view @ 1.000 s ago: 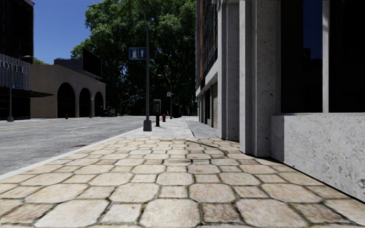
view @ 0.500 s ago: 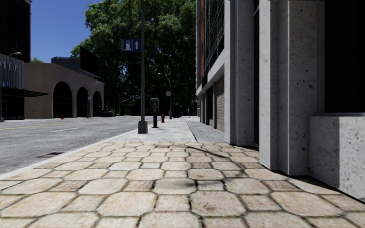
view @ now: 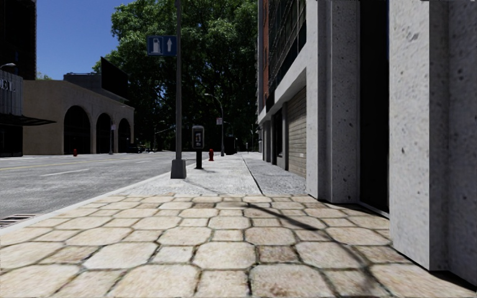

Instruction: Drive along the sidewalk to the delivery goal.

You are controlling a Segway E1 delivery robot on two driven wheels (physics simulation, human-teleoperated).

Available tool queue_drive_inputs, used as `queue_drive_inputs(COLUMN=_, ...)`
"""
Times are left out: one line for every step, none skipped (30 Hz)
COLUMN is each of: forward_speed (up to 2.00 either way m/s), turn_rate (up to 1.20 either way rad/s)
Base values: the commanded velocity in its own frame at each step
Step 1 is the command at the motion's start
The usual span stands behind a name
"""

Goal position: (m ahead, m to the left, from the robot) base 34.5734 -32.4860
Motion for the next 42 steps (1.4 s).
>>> queue_drive_inputs(forward_speed=2.0, turn_rate=0.0)
queue_drive_inputs(forward_speed=2.0, turn_rate=0.0)
queue_drive_inputs(forward_speed=2.0, turn_rate=0.0)
queue_drive_inputs(forward_speed=2.0, turn_rate=0.0)
queue_drive_inputs(forward_speed=2.0, turn_rate=0.0)
queue_drive_inputs(forward_speed=2.0, turn_rate=0.0)
queue_drive_inputs(forward_speed=2.0, turn_rate=0.0)
queue_drive_inputs(forward_speed=2.0, turn_rate=0.0)
queue_drive_inputs(forward_speed=2.0, turn_rate=0.0)
queue_drive_inputs(forward_speed=2.0, turn_rate=0.0)
queue_drive_inputs(forward_speed=2.0, turn_rate=0.0)
queue_drive_inputs(forward_speed=2.0, turn_rate=0.0)
queue_drive_inputs(forward_speed=2.0, turn_rate=0.0)
queue_drive_inputs(forward_speed=2.0, turn_rate=0.0)
queue_drive_inputs(forward_speed=2.0, turn_rate=0.0)
queue_drive_inputs(forward_speed=2.0, turn_rate=0.0)
queue_drive_inputs(forward_speed=2.0, turn_rate=0.0)
queue_drive_inputs(forward_speed=2.0, turn_rate=0.0)
queue_drive_inputs(forward_speed=2.0, turn_rate=0.0)
queue_drive_inputs(forward_speed=2.0, turn_rate=0.0)
queue_drive_inputs(forward_speed=2.0, turn_rate=0.0)
queue_drive_inputs(forward_speed=2.0, turn_rate=0.0)
queue_drive_inputs(forward_speed=2.0, turn_rate=0.0)
queue_drive_inputs(forward_speed=2.0, turn_rate=0.0)
queue_drive_inputs(forward_speed=2.0, turn_rate=0.0)
queue_drive_inputs(forward_speed=2.0, turn_rate=0.0)
queue_drive_inputs(forward_speed=2.0, turn_rate=0.0)
queue_drive_inputs(forward_speed=2.0, turn_rate=0.0)
queue_drive_inputs(forward_speed=2.0, turn_rate=0.0)
queue_drive_inputs(forward_speed=2.0, turn_rate=0.0)
queue_drive_inputs(forward_speed=2.0, turn_rate=0.0)
queue_drive_inputs(forward_speed=2.0, turn_rate=0.0)
queue_drive_inputs(forward_speed=2.0, turn_rate=0.0)
queue_drive_inputs(forward_speed=2.0, turn_rate=0.0)
queue_drive_inputs(forward_speed=2.0, turn_rate=0.0)
queue_drive_inputs(forward_speed=2.0, turn_rate=0.0)
queue_drive_inputs(forward_speed=2.0, turn_rate=0.0)
queue_drive_inputs(forward_speed=2.0, turn_rate=0.0)
queue_drive_inputs(forward_speed=2.0, turn_rate=0.0)
queue_drive_inputs(forward_speed=2.0, turn_rate=0.0)
queue_drive_inputs(forward_speed=2.0, turn_rate=0.0)
queue_drive_inputs(forward_speed=2.0, turn_rate=0.0)
